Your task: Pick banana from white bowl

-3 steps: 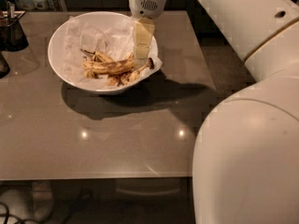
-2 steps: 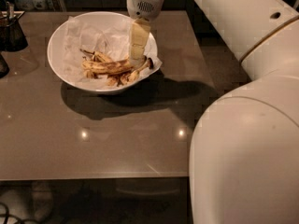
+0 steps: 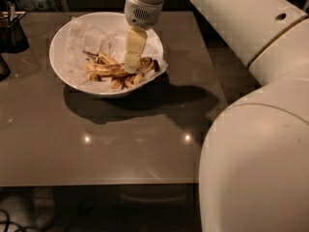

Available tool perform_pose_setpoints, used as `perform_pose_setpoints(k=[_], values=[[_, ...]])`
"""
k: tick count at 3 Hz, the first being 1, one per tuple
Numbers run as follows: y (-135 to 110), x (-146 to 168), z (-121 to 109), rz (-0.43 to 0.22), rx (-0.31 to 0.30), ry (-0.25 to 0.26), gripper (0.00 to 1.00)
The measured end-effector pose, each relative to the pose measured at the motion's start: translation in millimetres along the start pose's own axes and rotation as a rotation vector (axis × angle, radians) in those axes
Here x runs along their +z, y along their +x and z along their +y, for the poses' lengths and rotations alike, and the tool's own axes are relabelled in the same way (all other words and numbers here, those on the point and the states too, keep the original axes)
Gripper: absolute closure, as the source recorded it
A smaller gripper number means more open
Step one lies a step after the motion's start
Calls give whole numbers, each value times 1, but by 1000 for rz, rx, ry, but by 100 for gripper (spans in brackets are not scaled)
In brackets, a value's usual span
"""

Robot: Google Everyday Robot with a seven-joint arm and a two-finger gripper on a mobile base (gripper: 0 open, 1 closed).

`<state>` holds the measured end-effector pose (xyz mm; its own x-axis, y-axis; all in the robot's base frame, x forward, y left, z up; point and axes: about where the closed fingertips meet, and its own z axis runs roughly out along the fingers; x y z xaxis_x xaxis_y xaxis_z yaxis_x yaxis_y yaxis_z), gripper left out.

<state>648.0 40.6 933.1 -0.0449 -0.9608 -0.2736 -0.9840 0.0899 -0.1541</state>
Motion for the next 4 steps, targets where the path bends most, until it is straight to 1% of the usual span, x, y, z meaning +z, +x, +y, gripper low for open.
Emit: perform_pose_setpoints(k=[1, 2, 3, 4], values=[[-6, 9, 4, 52, 13, 30, 0], [-6, 14, 6, 96, -10, 87, 0], [-2, 19, 5, 124, -24, 139, 2], [6, 22, 4, 130, -31, 155, 9]])
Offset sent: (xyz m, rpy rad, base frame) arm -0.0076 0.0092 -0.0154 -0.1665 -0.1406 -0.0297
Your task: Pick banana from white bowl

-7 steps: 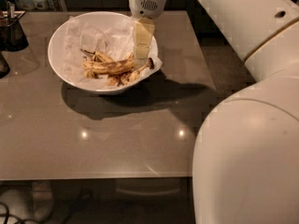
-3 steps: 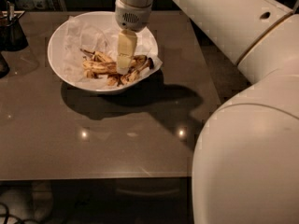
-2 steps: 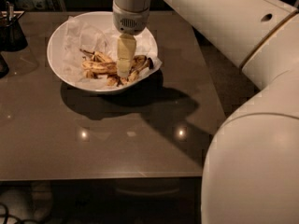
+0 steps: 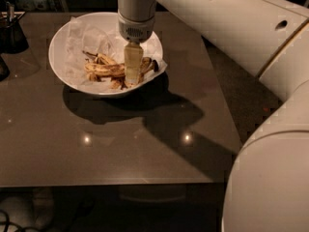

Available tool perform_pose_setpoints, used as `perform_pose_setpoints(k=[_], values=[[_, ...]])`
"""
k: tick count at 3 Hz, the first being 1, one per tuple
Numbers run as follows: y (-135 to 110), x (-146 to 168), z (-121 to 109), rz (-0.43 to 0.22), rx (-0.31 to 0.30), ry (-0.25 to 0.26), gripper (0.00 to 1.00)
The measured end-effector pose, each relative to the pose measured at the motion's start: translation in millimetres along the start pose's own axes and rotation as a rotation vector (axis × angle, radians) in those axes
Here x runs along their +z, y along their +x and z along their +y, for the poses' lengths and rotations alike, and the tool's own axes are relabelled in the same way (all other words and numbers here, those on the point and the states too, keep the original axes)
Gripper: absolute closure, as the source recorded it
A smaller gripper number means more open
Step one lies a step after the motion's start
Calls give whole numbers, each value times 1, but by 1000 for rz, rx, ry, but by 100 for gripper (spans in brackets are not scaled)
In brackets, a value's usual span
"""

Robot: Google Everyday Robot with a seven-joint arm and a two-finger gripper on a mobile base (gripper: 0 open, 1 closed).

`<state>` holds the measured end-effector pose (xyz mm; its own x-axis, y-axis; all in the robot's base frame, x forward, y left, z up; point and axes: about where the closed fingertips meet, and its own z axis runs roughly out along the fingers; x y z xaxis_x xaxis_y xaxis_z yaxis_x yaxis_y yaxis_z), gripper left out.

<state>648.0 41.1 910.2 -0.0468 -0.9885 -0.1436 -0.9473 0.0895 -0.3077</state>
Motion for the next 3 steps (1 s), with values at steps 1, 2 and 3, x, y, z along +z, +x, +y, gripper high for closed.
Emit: perform_pose_setpoints(k=[1, 2, 3], values=[[6, 0, -2, 2, -18, 6, 18], [5, -2, -5, -10, -59, 5, 24], [-7, -7, -9, -31, -142, -4, 22]])
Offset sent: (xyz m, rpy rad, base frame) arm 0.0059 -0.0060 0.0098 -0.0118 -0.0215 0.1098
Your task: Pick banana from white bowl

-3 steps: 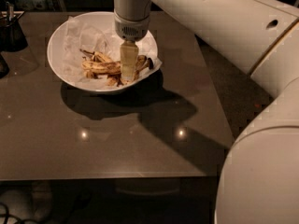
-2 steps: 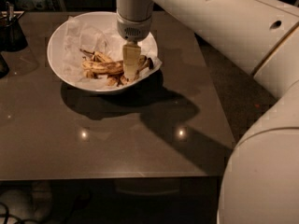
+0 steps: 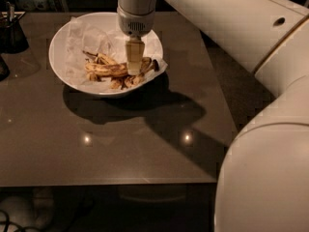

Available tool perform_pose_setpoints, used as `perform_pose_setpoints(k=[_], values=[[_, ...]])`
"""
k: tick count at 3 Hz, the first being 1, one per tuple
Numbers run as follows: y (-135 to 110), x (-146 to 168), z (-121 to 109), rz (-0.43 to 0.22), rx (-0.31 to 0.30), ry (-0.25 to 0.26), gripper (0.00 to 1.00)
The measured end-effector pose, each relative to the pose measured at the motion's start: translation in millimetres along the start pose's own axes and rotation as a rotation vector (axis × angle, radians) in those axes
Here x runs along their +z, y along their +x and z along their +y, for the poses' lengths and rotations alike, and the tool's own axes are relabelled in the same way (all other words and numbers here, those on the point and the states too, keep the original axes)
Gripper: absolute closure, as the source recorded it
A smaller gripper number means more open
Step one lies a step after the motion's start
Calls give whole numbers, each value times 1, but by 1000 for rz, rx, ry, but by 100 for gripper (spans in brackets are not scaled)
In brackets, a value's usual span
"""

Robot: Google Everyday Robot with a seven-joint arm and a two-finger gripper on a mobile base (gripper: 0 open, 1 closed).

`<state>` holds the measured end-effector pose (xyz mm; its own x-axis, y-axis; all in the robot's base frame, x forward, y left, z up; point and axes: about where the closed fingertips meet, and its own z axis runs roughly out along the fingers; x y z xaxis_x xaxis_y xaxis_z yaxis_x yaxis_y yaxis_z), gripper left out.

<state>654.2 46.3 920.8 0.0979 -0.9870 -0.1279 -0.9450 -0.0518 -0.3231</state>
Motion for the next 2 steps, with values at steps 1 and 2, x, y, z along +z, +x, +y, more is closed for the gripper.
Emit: perform_pose_setpoints(k=[1, 2], values=[[-14, 0, -5, -26, -80, -32, 21], [-25, 4, -8, -43, -122, -76, 25]])
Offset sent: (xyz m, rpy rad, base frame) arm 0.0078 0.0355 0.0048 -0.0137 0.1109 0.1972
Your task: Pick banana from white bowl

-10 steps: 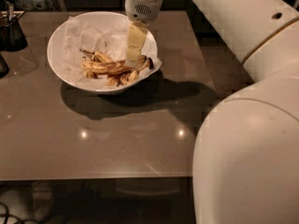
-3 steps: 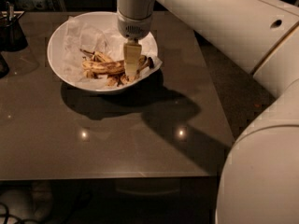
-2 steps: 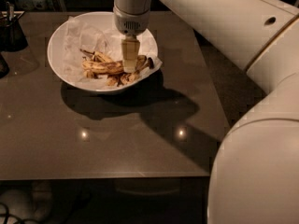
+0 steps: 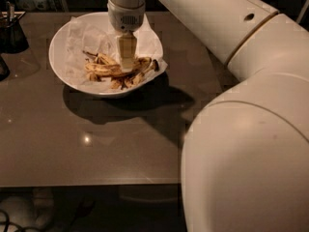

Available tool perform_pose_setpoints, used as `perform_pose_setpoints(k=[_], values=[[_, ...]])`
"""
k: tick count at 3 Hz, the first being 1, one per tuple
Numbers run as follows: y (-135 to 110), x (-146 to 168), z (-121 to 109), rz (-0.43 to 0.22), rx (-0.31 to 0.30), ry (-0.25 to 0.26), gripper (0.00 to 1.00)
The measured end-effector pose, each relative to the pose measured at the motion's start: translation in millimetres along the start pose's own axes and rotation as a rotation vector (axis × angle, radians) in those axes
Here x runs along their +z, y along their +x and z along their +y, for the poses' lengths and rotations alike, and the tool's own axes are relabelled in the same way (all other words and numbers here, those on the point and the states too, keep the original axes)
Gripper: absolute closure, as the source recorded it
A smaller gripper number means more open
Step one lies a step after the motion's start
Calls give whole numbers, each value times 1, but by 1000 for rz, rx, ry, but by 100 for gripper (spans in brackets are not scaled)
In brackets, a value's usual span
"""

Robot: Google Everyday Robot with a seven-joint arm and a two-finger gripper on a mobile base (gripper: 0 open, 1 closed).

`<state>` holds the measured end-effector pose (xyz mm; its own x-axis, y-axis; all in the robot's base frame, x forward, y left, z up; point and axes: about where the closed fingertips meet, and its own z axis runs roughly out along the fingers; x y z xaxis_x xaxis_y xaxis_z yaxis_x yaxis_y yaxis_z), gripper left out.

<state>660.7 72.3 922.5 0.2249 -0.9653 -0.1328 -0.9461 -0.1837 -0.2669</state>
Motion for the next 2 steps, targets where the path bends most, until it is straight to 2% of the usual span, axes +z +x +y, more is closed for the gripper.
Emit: perform_pose_setpoints(k=[2], values=[[-4, 13, 1, -30, 20, -62, 26]])
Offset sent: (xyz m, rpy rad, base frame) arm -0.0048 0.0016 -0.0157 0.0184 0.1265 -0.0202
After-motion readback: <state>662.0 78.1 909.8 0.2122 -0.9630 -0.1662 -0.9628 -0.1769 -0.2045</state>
